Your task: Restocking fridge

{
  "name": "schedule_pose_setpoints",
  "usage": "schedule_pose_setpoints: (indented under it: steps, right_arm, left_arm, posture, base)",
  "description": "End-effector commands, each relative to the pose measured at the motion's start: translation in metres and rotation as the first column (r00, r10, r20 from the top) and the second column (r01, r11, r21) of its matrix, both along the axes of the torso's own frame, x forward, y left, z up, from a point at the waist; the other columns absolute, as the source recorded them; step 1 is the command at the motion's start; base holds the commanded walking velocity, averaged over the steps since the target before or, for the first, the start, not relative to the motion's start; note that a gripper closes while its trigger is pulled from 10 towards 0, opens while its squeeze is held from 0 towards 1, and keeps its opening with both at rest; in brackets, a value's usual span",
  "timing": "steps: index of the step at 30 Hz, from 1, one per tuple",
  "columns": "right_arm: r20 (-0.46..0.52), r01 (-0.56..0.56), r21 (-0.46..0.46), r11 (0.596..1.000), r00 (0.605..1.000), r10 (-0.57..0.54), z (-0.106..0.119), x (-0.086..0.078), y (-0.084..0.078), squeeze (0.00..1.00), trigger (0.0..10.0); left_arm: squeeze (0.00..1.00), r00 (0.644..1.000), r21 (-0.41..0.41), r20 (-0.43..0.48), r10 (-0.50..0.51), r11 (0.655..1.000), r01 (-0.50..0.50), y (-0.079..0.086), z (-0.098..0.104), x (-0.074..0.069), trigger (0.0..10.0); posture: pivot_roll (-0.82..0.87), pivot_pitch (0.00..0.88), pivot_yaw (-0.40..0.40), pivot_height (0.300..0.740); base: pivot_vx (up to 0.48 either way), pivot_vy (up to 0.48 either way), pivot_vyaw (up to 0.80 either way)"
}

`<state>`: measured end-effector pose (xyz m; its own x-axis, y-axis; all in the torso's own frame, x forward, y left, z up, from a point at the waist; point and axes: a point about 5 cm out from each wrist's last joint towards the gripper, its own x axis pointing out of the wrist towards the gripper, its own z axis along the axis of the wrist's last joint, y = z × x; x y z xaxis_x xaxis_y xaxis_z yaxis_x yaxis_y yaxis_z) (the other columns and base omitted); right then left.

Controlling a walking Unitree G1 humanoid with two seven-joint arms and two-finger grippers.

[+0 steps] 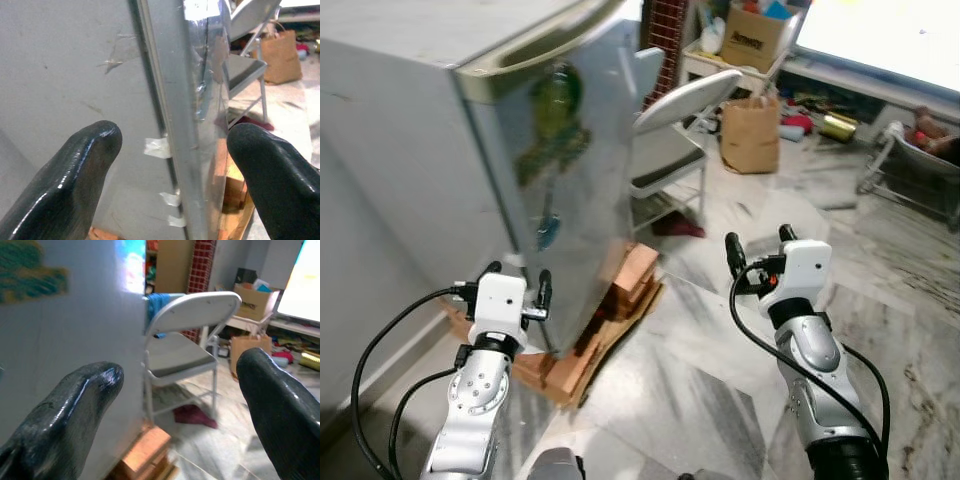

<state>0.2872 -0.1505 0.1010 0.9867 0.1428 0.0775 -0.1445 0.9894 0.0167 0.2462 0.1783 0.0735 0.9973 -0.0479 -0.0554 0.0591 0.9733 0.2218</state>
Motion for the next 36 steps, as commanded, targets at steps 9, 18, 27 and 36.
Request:
schedule_pose_setpoints:
  steps: [9, 18, 27, 36]
  right_arm:
    - [-0.020, 0.024, -0.025, 0.999, 0.999, -0.024, -0.003, -0.003, -0.011, 0.00, 10.0]
    - [-0.023, 0.019, -0.027, 0.999, 1.000, -0.020, -0.003, -0.004, -0.011, 0.00, 10.0]
    - [-0.027, 0.011, -0.028, 1.000, 1.000, -0.012, -0.003, -0.006, -0.011, 0.00, 10.0]
    - [-0.030, -0.002, -0.023, 1.000, 1.000, 0.001, -0.003, -0.008, -0.010, 0.00, 10.0]
  left_arm:
    - [0.00, 0.996, 0.001, 0.041, -0.081, 0.997, 0.081, -0.012, 0.008, 0.001, 10.0]
    - [0.00, 0.998, 0.011, 0.039, -0.055, 0.998, 0.054, -0.007, 0.009, 0.005, 10.0]
    - [0.00, 0.999, 0.006, 0.043, 0.020, 1.000, -0.020, 0.002, 0.011, 0.011, 10.0]
    - [0.00, 0.998, 0.005, 0.034, 0.048, 0.999, -0.048, 0.004, 0.009, 0.012, 10.0]
  posture:
    - [0.11, 0.076, -0.067, 0.740]
    - [0.11, 0.086, -0.076, 0.740]
    - [0.10, 0.094, -0.080, 0.740]
    - [0.10, 0.094, -0.083, 0.740]
  base:
    - [0.000, 0.000, -0.80]
    - [0.000, 0.000, -0.80]
    - [0.000, 0.032, -0.13]
    - [0.000, 0.462, 0.00]
